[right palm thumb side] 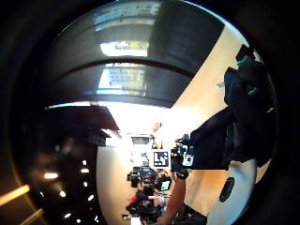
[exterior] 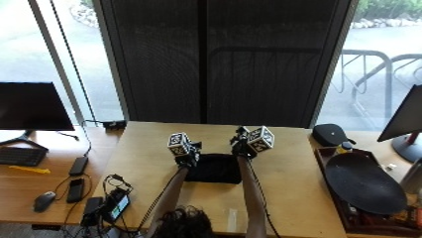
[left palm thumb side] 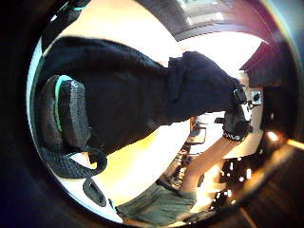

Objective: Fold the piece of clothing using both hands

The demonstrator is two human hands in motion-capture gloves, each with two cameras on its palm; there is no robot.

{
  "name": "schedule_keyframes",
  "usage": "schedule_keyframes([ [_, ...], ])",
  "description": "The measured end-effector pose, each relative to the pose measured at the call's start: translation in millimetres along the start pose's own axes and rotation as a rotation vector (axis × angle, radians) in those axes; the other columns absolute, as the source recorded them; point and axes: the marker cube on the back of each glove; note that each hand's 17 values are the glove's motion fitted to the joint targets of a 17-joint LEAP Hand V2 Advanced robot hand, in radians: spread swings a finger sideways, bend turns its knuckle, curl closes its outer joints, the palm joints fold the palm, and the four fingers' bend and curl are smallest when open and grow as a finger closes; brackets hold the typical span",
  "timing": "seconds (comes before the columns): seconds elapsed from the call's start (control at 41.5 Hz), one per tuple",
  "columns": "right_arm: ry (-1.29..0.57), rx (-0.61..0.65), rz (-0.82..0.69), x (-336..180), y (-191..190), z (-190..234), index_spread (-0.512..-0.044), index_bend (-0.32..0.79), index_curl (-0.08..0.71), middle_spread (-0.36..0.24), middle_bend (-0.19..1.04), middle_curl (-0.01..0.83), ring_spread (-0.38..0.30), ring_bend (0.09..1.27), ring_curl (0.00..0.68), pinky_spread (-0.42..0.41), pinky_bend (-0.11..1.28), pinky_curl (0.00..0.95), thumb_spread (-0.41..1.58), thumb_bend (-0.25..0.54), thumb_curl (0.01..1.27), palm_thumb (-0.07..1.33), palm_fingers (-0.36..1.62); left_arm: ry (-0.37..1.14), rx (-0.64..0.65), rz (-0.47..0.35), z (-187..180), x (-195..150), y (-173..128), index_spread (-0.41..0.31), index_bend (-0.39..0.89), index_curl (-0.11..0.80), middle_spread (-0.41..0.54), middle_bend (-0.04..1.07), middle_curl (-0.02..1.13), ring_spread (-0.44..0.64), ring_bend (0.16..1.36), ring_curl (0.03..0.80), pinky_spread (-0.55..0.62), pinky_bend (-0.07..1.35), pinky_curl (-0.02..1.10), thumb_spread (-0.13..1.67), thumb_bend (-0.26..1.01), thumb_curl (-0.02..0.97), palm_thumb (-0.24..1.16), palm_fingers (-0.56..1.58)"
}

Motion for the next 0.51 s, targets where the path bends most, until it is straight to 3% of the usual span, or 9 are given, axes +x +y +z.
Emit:
schedule_keyframes([
  [0.072, 0.067, 0.017, -0.149, -37, 20, 12, -0.18, 0.05, 0.117, -0.103, 0.29, 0.496, -0.232, 0.67, 0.462, -0.305, 0.74, 0.401, 0.57, -0.034, 0.59, 1.16, 1.06, -0.06, 0.074, 0.0, -32, -7, -1, -0.093, 0.15, 0.401, -0.021, 0.24, 0.4, 0.22, 0.49, 0.327, 0.38, 0.34, 0.37, 1.58, 0.11, 0.233, 0.37, 0.38],
  [0.241, 0.15, -0.132, -0.28, -92, 72, 58, -0.205, 0.07, 0.127, -0.109, 0.24, 0.486, -0.243, 0.64, 0.454, -0.326, 0.7, 0.383, 0.51, -0.053, 0.61, 1.08, 1.06, -0.004, 0.146, -0.026, -86, -21, 4, -0.099, 0.14, 0.387, -0.048, 0.24, 0.41, 0.16, 0.49, 0.332, 0.36, 0.35, 0.37, 1.57, 0.15, 0.263, 0.46, 0.44],
  [0.362, 0.173, -0.285, -0.281, -100, 99, 103, -0.229, 0.04, 0.12, -0.105, 0.22, 0.482, -0.254, 0.61, 0.45, -0.338, 0.72, 0.381, 0.58, -0.054, 0.6, 0.98, 1.05, -0.025, 0.23, -0.035, -107, -40, 2, -0.106, 0.15, 0.383, -0.059, 0.23, 0.42, 0.14, 0.49, 0.334, 0.34, 0.34, 0.37, 1.57, 0.18, 0.277, 0.5, 0.45],
  [0.506, 0.201, -0.362, -0.356, -96, 119, 153, -0.258, 0.03, 0.108, -0.089, 0.19, 0.477, -0.245, 0.59, 0.447, -0.339, 0.74, 0.388, 0.69, -0.03, 0.6, 0.95, 1.02, 0.028, 0.245, -0.037, -109, -52, 8, -0.111, 0.14, 0.376, -0.067, 0.22, 0.42, 0.13, 0.48, 0.332, 0.33, 0.33, 0.37, 1.57, 0.19, 0.29, 0.54, 0.46],
])
